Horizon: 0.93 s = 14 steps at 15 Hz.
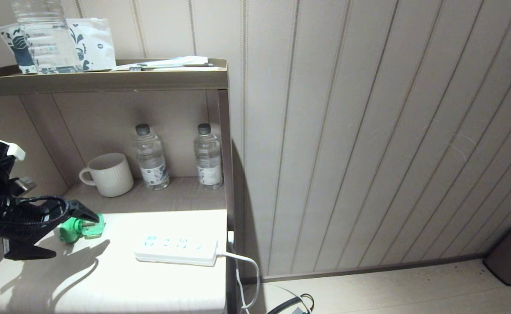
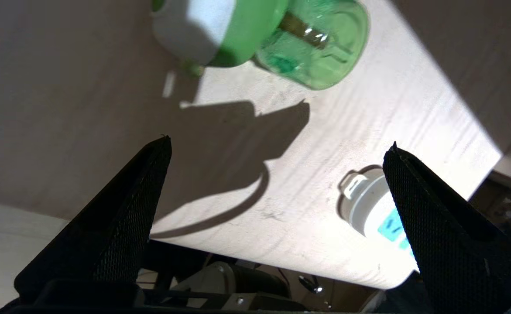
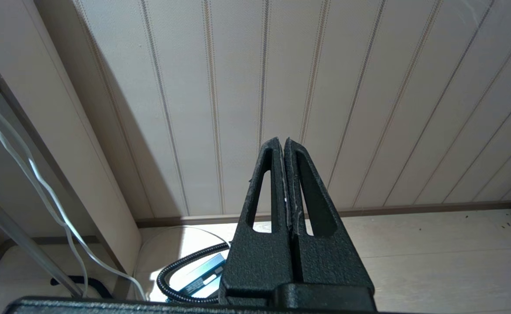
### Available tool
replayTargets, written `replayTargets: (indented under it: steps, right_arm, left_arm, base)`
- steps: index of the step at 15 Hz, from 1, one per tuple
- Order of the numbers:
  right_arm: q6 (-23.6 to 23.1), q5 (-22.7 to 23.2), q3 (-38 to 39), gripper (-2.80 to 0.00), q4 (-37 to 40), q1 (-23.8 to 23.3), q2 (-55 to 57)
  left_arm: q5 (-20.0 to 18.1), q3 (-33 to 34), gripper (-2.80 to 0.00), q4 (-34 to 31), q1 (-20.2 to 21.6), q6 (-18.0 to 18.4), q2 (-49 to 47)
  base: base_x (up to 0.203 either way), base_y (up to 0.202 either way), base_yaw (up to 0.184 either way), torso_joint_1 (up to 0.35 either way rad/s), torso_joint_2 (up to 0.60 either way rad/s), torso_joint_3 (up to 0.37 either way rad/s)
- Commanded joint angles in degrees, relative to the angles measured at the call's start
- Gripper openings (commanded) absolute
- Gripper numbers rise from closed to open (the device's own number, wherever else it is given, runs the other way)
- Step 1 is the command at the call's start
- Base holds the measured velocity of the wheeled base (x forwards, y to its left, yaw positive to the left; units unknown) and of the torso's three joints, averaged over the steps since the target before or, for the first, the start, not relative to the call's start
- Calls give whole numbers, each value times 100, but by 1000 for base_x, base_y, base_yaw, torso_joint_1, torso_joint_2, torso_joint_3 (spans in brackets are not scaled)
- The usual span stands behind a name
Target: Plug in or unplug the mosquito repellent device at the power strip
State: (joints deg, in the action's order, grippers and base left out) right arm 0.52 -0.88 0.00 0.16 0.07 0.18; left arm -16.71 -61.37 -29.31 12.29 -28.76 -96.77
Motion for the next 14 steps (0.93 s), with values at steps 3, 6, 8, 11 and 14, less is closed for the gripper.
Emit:
replayTargets:
  steps: [3, 6, 8, 11, 14]
  right_arm:
    - [0, 0, 0, -280, 1, 1, -1]
    - [0, 0, 0, -280, 1, 1, -1]
    - [0, 0, 0, -280, 1, 1, -1]
    - [0, 0, 0, -280, 1, 1, -1]
    - [0, 0, 0, -280, 1, 1, -1]
  left_arm:
    - [-59, -394, 0, 232, -6, -413, -275]
    - [72, -510, 0, 664, -1, -498, -498]
    - [122, -516, 0, 834, -4, -490, -604]
    - [133, -564, 0, 998, 2, -476, -735]
    - [316, -665, 0, 1100, -5, -438, -947]
  base:
    - [0, 0, 0, 0, 0, 0]
    - [0, 0, 0, 0, 0, 0]
    - [0, 0, 0, 0, 0, 0]
    - [0, 0, 0, 0, 0, 0]
    - [0, 0, 0, 0, 0, 0]
